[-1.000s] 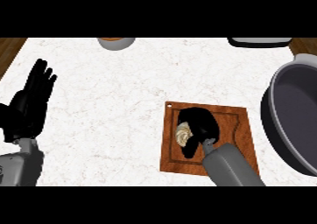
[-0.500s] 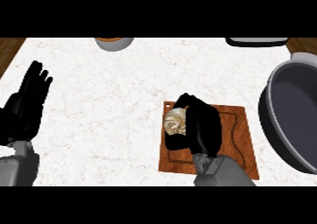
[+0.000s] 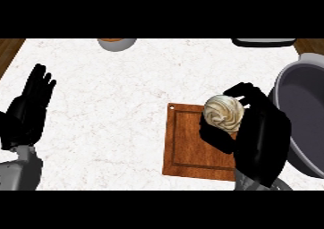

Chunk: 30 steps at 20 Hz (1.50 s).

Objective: Pick the cupcake from the cutting board and place it in the pot

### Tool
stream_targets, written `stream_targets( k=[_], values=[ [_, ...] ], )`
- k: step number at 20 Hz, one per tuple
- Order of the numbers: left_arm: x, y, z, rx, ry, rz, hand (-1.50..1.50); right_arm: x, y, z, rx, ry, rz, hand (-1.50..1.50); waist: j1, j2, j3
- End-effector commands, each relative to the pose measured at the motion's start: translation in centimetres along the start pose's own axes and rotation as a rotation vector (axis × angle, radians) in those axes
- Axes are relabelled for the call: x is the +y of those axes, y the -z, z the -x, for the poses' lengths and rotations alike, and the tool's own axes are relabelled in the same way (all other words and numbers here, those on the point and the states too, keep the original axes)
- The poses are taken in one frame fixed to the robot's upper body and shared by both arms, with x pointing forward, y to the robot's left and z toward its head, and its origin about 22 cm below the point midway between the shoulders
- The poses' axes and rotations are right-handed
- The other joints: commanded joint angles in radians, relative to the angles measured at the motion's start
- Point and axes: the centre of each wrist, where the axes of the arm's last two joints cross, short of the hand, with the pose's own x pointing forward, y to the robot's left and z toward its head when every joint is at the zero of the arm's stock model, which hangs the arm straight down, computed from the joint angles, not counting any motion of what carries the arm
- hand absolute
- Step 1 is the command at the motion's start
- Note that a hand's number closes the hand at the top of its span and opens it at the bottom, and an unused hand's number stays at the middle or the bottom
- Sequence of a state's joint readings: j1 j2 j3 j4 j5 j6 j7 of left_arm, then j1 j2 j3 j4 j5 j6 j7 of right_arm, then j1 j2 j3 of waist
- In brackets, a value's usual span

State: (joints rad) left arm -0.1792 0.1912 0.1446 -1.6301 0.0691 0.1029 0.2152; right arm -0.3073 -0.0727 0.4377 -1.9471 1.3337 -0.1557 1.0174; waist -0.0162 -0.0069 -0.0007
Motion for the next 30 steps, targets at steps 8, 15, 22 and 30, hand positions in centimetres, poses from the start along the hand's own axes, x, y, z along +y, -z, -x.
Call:
stream_targets(
  k=[8,15,22,30],
  values=[
    [0.8,-0.1,-1.1,-0.010,0.007,0.008,0.00,-4.0,3.5,7.5,0.158,0.042,0.142,1.50,0.017,0.006,0.001],
    [0.3,1.4,-1.3,-0.012,0.002,0.019,0.00,-5.2,8.8,12.7,0.232,0.134,0.142,1.50,0.017,0.009,0.001],
    [-0.9,0.6,-0.4,-0.026,0.011,0.012,0.00,-3.5,10.8,18.1,0.205,-0.347,0.230,1.50,0.026,0.013,0.001],
    [-1.5,0.1,-2.3,-0.022,-0.011,0.012,0.00,-0.5,13.9,25.8,0.268,-0.362,0.161,1.50,0.026,0.009,0.002]
  ],
)
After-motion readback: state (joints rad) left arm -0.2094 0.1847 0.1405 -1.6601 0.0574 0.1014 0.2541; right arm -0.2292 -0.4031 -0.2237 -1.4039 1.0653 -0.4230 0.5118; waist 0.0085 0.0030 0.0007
